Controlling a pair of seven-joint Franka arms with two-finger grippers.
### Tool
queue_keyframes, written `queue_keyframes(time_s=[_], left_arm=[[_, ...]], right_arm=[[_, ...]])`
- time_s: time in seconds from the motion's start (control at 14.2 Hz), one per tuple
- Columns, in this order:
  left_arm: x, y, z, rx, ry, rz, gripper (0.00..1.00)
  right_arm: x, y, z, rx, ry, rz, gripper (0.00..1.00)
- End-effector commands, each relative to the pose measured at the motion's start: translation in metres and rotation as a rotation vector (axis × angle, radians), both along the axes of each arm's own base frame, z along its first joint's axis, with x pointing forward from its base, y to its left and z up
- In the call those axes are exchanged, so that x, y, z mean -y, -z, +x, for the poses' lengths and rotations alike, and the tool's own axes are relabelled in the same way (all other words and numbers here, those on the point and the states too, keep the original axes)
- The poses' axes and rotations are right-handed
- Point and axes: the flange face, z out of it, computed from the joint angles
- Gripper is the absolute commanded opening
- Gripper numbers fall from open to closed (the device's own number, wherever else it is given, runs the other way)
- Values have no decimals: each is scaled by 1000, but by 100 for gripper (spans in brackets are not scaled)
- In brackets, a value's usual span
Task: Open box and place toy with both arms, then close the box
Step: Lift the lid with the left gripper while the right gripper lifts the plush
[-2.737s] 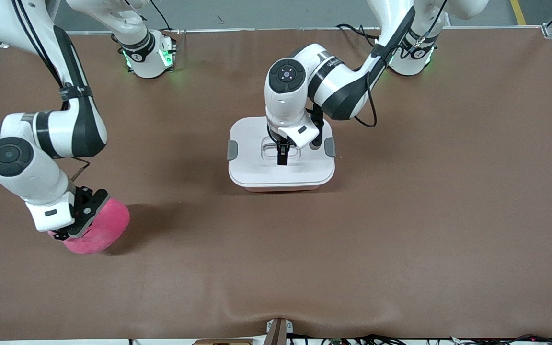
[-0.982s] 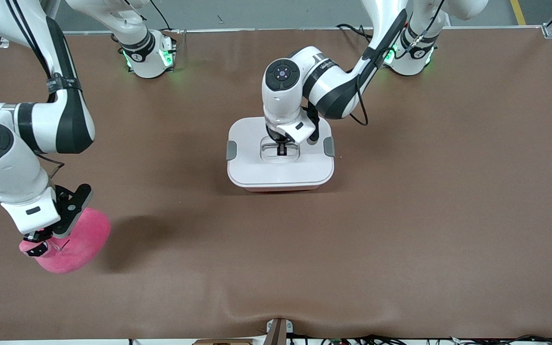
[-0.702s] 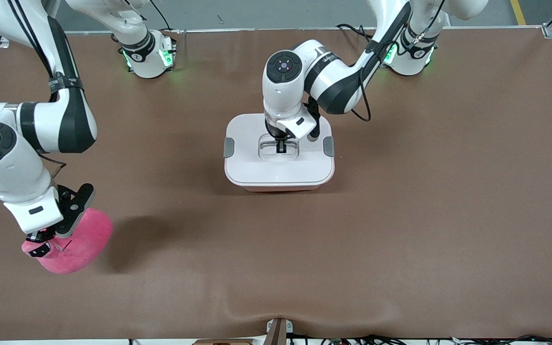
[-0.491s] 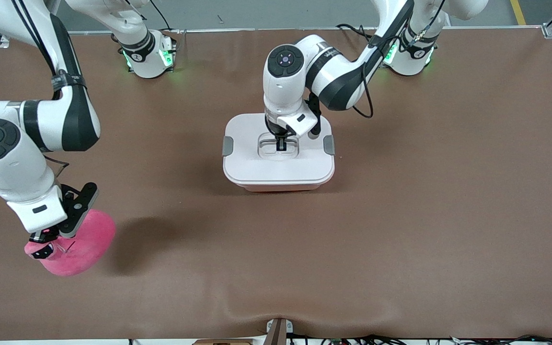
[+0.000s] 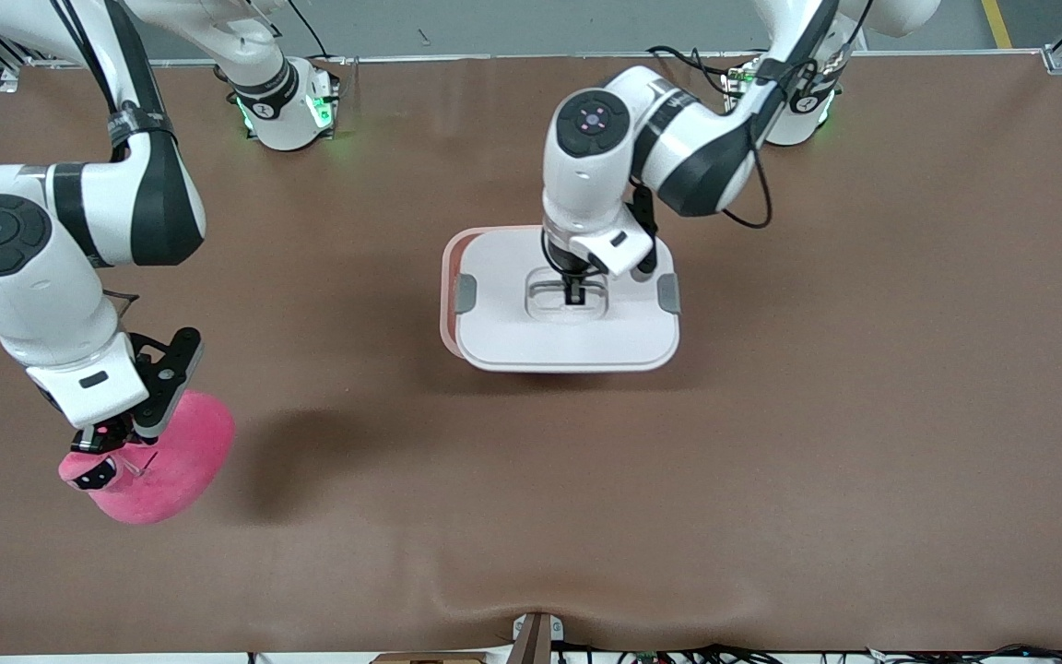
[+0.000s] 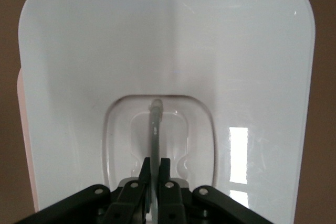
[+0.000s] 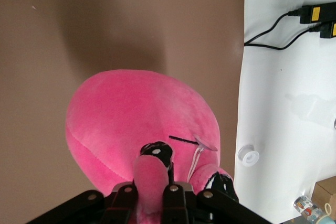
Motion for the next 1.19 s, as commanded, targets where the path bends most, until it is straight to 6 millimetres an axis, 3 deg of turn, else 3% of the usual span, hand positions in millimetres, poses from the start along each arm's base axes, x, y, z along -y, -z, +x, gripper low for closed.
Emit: queue_keyframes(time_s=[0.0,0.21,0.28,0.42,0.63,0.77,1.12], left_arm=[[-36,-15,17,-3,48,27,0],[-74,-25,39,-8,68,32,0],[-86,-25,47,-11,76,34,0],[-110,-27,62,-8,80,34,0],[-148,-33,81,-2,109,30,0],[-167,-34,91,0,116,31,0],[-219,-28,116,-6,160,23,0]], right_arm=[[-13,-11,-9,-24,-63,-26,0],[-38,-9,-17,-60,-108,-39,0],[-54,-9,-22,-74,-147,-47,0],[-101,-14,-37,-87,-208,-56,0],[-184,-24,-77,-121,-298,-91,0],[-229,-44,-100,-120,-343,-103,0],[-341,-32,-187,-128,-403,-210,0]])
